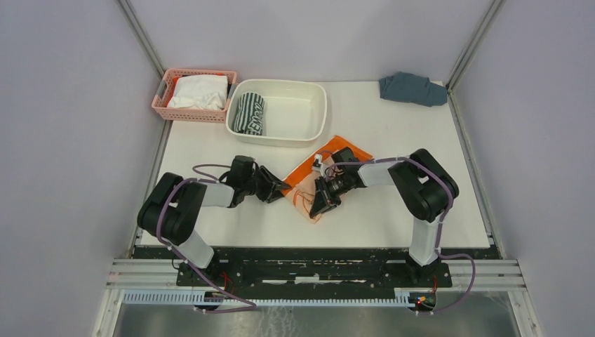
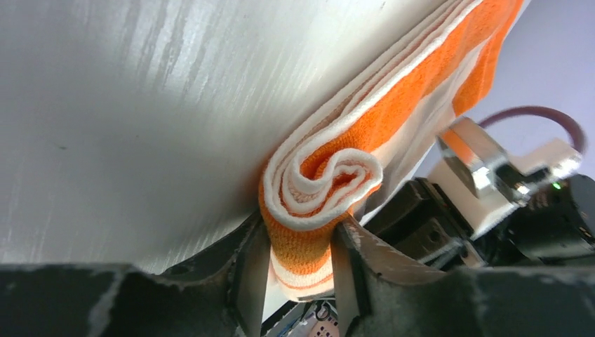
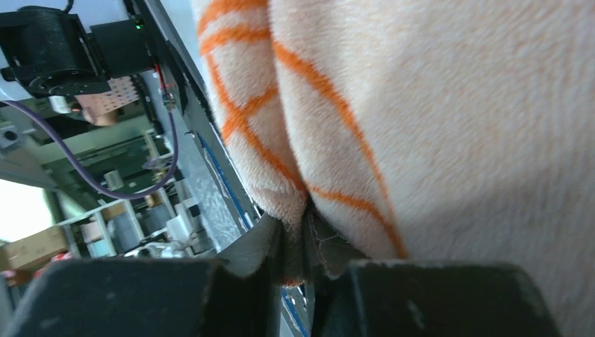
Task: Roll the towels
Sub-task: Roll the towel at the center of the board.
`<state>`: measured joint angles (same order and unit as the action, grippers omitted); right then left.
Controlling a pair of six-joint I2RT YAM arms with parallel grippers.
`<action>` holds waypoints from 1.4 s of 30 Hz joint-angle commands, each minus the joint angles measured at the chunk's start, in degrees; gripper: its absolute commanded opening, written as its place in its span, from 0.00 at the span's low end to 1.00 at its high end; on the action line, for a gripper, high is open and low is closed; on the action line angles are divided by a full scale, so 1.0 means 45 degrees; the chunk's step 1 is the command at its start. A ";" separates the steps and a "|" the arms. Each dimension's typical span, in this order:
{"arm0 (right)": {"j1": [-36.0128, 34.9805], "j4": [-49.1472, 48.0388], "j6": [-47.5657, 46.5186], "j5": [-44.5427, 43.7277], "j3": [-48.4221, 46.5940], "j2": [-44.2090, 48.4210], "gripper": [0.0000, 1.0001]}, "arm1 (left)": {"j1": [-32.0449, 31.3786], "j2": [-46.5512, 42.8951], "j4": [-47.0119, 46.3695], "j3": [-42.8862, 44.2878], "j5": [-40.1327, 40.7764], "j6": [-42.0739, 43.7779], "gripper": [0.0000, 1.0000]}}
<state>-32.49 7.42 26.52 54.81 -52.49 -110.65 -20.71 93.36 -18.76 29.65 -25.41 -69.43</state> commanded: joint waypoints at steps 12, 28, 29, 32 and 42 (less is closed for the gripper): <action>-0.3881 0.4364 -0.2589 -1.1622 -0.0823 0.6746 0.50 | -0.0707 -0.0638 0.5755 0.1681 0.3000 0.0262 0.40; -0.7151 0.3468 -0.3853 -1.5303 -0.2539 0.3259 0.50 | -0.0880 -0.0990 0.6216 0.1712 0.3239 0.0205 0.40; -0.7147 0.3468 -0.3888 -1.5304 -0.2511 0.3117 0.51 | -0.0885 -0.0992 0.6244 0.1712 0.3231 0.0198 0.40; -0.7135 0.3617 -0.3956 -1.5475 -0.2526 0.2571 0.51 | -0.0874 -0.1054 0.6310 0.1713 0.3266 0.0258 0.41; -0.7129 0.4298 -0.3792 -1.6602 -0.2114 0.0582 0.53 | -0.0881 -0.1028 0.6482 0.1811 0.3322 0.0472 0.41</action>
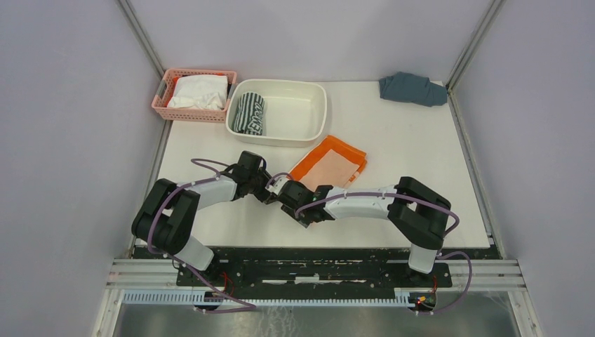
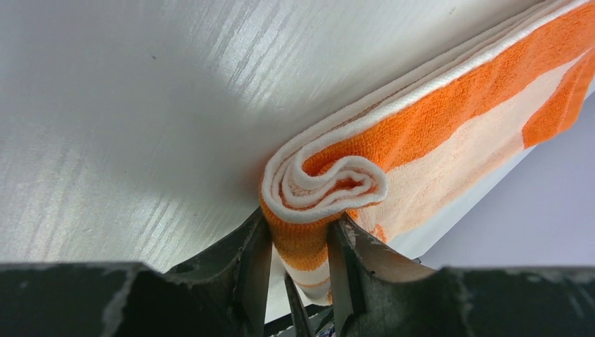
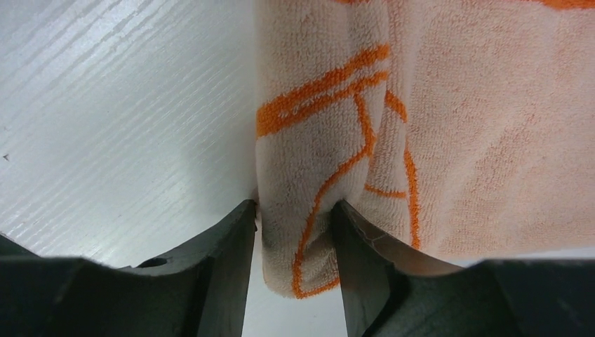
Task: Roll the towels
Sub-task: Roll the towel at the center of the board.
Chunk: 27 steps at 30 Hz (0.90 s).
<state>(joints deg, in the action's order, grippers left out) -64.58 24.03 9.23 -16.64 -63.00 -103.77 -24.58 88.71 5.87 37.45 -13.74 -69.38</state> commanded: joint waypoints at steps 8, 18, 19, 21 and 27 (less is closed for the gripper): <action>0.0025 0.0788 0.0181 0.0931 0.0491 -0.0916 0.22 | -0.0031 -0.0286 0.1295 0.0076 0.0803 0.0535 0.42; 0.1596 -0.0585 0.0774 0.9768 0.0460 0.0026 0.00 | 0.0065 -0.3253 0.3156 -0.0314 0.1787 0.0780 0.61; 0.1941 -0.0813 0.0965 1.0544 0.0487 -0.0035 0.00 | 0.0100 -0.3576 0.3382 -0.0300 0.1842 0.0891 0.63; 0.2660 -0.1442 0.1480 1.2011 0.0584 -0.0162 0.01 | 0.0153 -0.4210 0.3838 -0.0243 0.1995 0.1126 0.66; 0.4674 -0.3965 0.3466 1.5763 0.1270 -0.1059 0.01 | 0.0277 -0.5955 0.4460 -0.0455 0.2000 0.1505 0.72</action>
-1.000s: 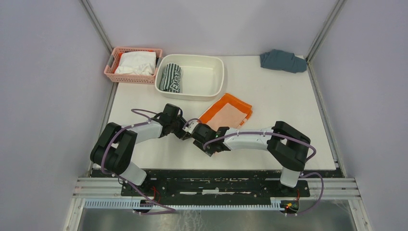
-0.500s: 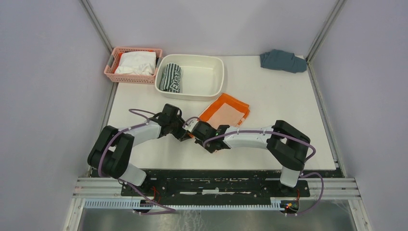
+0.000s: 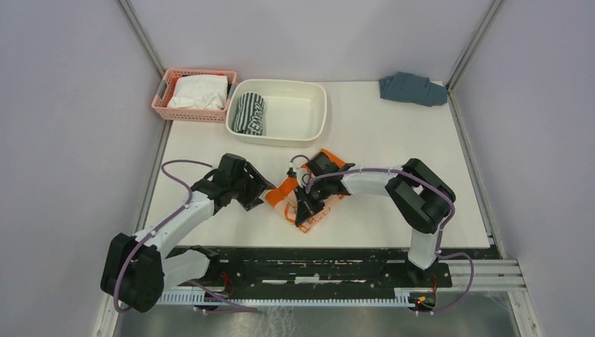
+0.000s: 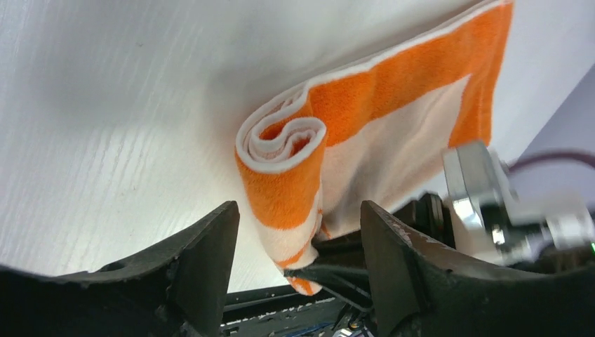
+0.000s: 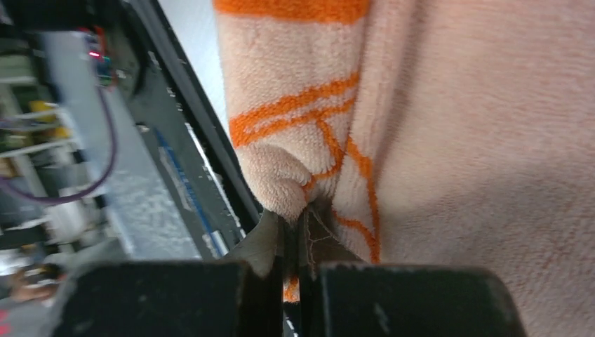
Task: Roll the towels
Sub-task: Roll the towel at the center of the board.
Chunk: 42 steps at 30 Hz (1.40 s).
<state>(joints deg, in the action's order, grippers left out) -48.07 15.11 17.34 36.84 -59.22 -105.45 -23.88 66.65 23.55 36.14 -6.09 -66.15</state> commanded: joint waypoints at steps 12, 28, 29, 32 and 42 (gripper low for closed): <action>0.3513 -0.8851 0.6590 0.6621 0.2244 -0.3935 0.01 | 0.0144 -0.0162 -0.1954 -0.0712 -0.1940 0.0664 0.74; 0.3912 -0.2413 0.2584 0.5809 0.0551 -0.4465 0.01 | 0.0082 0.3870 -0.4346 0.0951 -0.2365 0.0517 0.71; 0.3907 -0.2098 0.2376 0.5619 0.0485 -0.4295 0.01 | 0.0085 0.4218 -0.4227 0.1070 -0.2283 0.0537 0.69; 0.3863 -0.1157 0.1698 0.5004 0.0323 -0.3605 0.06 | 0.0075 0.5169 -0.4076 0.1361 -0.2155 0.0728 0.58; 0.2601 0.0977 0.0456 -0.0076 0.0415 0.0720 0.37 | 0.0006 0.6119 -0.2620 0.1913 -0.1413 0.1057 0.33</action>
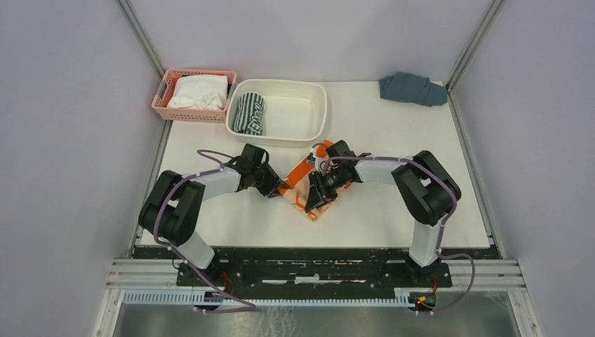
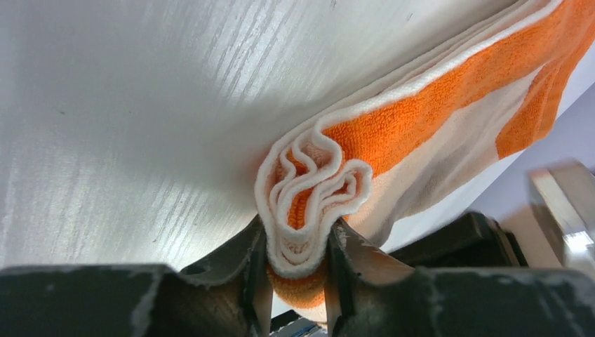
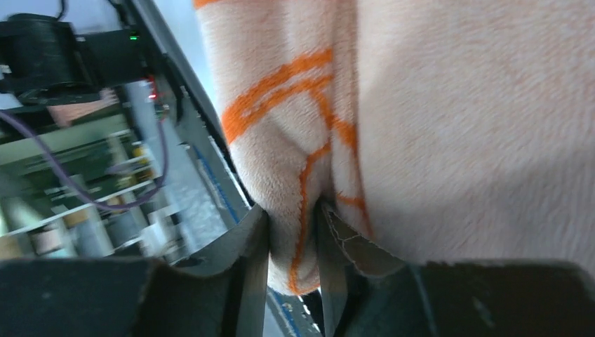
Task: Roll the towels
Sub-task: Roll the towel at the center of the board.
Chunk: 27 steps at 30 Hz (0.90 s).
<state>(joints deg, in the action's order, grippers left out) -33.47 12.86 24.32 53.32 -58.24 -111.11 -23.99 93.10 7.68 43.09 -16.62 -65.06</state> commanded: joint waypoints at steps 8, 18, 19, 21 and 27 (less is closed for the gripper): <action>-0.3711 0.2233 -0.2452 -1.0789 0.0051 0.5155 0.58 | -0.0052 0.0221 0.1413 0.0627 0.0979 0.0790 0.31; -0.7478 0.2097 -0.2788 -1.6639 -0.0923 0.3478 0.62 | -0.0079 0.0089 0.1662 0.0606 0.1023 0.0737 0.32; -0.7702 0.2060 -0.2818 -1.7084 -0.0989 0.3184 0.61 | -0.0067 0.0077 0.1680 0.0591 0.1019 0.0745 0.32; -0.7995 0.2034 -0.2875 -1.7760 -0.1152 0.2713 0.60 | -0.0077 0.0045 0.1701 0.0521 0.1018 0.0670 0.32; -0.8147 0.2173 -0.3016 -1.8467 -0.1385 0.1891 0.47 | -0.0068 -0.0253 0.1742 0.0234 0.1018 0.0624 0.32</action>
<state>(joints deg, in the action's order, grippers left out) -70.17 22.31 11.51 -23.68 -61.91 -101.73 -24.25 93.17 12.16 45.25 -15.05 -65.01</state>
